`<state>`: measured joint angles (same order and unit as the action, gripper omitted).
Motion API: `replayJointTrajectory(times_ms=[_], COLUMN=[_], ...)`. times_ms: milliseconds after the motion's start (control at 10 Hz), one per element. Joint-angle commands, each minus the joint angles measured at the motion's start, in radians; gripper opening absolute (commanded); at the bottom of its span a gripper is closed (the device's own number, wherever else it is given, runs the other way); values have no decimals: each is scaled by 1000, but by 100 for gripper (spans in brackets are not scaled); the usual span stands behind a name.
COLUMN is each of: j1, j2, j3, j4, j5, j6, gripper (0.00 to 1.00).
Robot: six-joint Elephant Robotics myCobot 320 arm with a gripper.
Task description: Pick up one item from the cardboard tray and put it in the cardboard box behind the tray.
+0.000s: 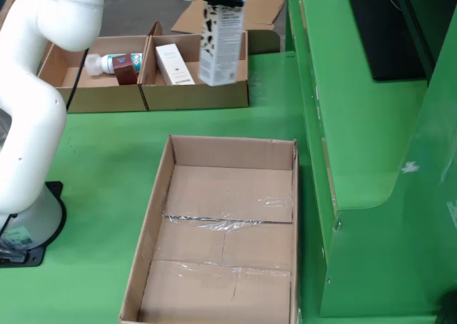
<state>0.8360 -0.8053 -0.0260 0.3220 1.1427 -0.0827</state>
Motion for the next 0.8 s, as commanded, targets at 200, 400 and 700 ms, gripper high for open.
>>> replayJointTrajectory(times_ms=[200, 400, 700], j1=[203, 277, 359], j2=[168, 185, 194], j3=[26, 26, 26], j4=[-710, -797, -893], j5=[182, 183, 183], j6=[24, 32, 68], gripper=[0, 0, 0])
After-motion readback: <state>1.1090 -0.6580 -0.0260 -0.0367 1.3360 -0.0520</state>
